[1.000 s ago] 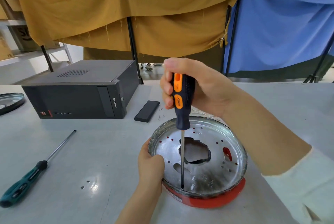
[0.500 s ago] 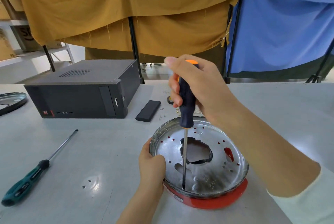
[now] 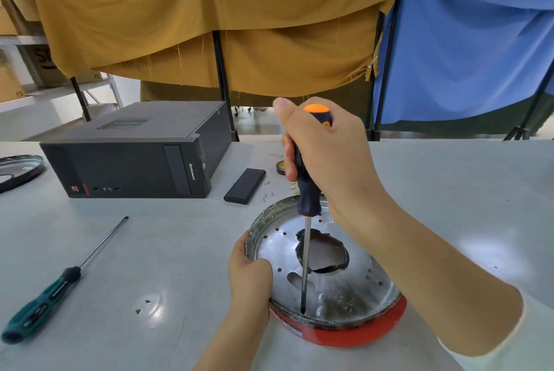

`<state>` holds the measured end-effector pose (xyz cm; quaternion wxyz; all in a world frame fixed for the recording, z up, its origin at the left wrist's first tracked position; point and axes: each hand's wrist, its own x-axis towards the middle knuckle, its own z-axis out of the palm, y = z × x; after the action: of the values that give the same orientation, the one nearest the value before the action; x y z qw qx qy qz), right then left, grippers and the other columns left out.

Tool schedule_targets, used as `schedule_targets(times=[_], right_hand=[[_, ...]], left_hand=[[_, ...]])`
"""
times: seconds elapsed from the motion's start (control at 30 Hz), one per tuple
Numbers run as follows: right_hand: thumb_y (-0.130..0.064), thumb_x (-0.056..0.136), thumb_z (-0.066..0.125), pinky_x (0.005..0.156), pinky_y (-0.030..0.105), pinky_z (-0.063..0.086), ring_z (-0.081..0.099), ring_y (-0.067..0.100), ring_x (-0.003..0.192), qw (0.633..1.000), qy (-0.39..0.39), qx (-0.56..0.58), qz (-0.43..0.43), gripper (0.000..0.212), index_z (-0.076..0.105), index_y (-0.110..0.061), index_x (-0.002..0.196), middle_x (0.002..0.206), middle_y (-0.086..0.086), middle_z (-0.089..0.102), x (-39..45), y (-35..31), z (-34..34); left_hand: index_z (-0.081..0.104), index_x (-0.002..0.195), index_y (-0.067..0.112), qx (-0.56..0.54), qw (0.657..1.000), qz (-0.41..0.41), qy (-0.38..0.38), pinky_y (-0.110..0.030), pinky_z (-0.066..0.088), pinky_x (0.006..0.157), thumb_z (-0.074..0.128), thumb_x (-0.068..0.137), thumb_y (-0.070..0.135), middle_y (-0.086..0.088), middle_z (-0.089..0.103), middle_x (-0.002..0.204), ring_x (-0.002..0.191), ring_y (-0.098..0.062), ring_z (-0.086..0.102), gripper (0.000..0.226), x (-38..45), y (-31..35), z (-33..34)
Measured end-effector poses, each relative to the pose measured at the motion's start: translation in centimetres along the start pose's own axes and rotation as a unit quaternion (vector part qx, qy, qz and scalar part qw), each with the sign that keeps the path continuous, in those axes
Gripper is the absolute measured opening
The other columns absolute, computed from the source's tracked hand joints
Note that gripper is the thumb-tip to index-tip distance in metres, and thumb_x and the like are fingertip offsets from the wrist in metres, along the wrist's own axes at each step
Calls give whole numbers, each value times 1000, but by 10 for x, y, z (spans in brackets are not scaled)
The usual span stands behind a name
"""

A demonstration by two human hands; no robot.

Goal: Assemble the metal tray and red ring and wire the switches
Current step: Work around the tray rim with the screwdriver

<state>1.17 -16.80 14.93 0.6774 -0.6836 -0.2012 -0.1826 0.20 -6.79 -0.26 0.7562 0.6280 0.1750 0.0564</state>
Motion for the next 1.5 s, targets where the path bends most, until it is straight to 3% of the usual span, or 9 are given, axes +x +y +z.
schedule_targets(times=[0.27, 0.37, 0.5, 0.6, 0.87, 0.97, 1.2, 1.3, 1.5], right_hand=[[-14, 86, 50, 56, 25, 49, 60, 19, 51, 860, -486, 130, 90, 14, 50, -8, 73, 61, 1, 58, 21, -17, -19], [-14, 89, 47, 51, 23, 45, 52, 17, 41, 893, -426, 119, 85, 25, 47, -11, 65, 52, -1, 50, 17, -15, -12], [-19, 93, 55, 49, 28, 43, 46, 17, 38, 988, -145, 49, 36, 37, 45, -14, 58, 49, 2, 48, 5, -2, -5], [-22, 93, 57, 48, 27, 47, 53, 18, 39, 999, -41, -1, 19, 35, 48, -13, 60, 50, 3, 53, 2, 0, -9], [-15, 85, 54, 62, 30, 51, 65, 22, 60, 871, -461, 138, 98, 14, 58, -14, 71, 66, 1, 63, 19, -13, -21], [-15, 88, 51, 53, 26, 43, 52, 17, 43, 891, -415, 151, 101, 26, 46, -14, 62, 51, -2, 48, 12, -10, -9], [-17, 91, 60, 43, 23, 41, 41, 11, 37, 996, -57, 38, 52, 38, 45, -19, 56, 50, 1, 46, -4, -2, 4], [-21, 90, 63, 47, 25, 44, 46, 13, 40, 982, -168, 45, 69, 32, 47, -13, 63, 53, 1, 50, 3, -7, -4], [-18, 81, 50, 50, 24, 44, 46, 10, 38, 846, -441, 259, 153, 18, 47, -15, 64, 52, -5, 47, 16, -8, -19]], left_hand=[[60, 122, 14, 0, 1000, 13, -9, -30, 50, 60, 26, 73, -22, -17, 70, 104, 83, -33, 65, 70, 0, 0, -1], [59, 124, 16, 3, 1000, 9, 1, -30, 47, 62, 27, 73, -21, -18, 68, 109, 85, -32, 62, 72, 1, -1, -1], [58, 128, 17, 1, 1000, 0, 1, -23, 45, 49, 27, 74, -20, -12, 68, 103, 70, -22, 59, 72, 2, -2, 0], [59, 127, 16, 2, 1000, 1, 1, -20, 44, 43, 27, 73, -20, -10, 66, 94, 63, -19, 58, 72, 1, -1, -1], [62, 119, 14, 3, 1000, 15, -8, -32, 52, 60, 26, 72, -23, -16, 71, 100, 84, -33, 67, 70, 2, 0, -1], [62, 118, 14, 2, 1000, 18, -7, -30, 50, 61, 26, 71, -23, -15, 70, 98, 82, -31, 65, 70, 2, -1, 0], [63, 116, 16, -2, 1000, 14, -1, -31, 52, 58, 25, 71, -22, -13, 72, 97, 82, -32, 67, 71, 3, -1, 0], [62, 118, 16, 1, 1000, 13, -2, -35, 55, 65, 25, 71, -22, -14, 71, 101, 89, -34, 67, 71, 3, 0, 0], [63, 104, 24, -4, 1000, 5, 7, -30, 53, 59, 26, 73, -23, -8, 72, 92, 79, -25, 67, 67, 1, 2, 1]])
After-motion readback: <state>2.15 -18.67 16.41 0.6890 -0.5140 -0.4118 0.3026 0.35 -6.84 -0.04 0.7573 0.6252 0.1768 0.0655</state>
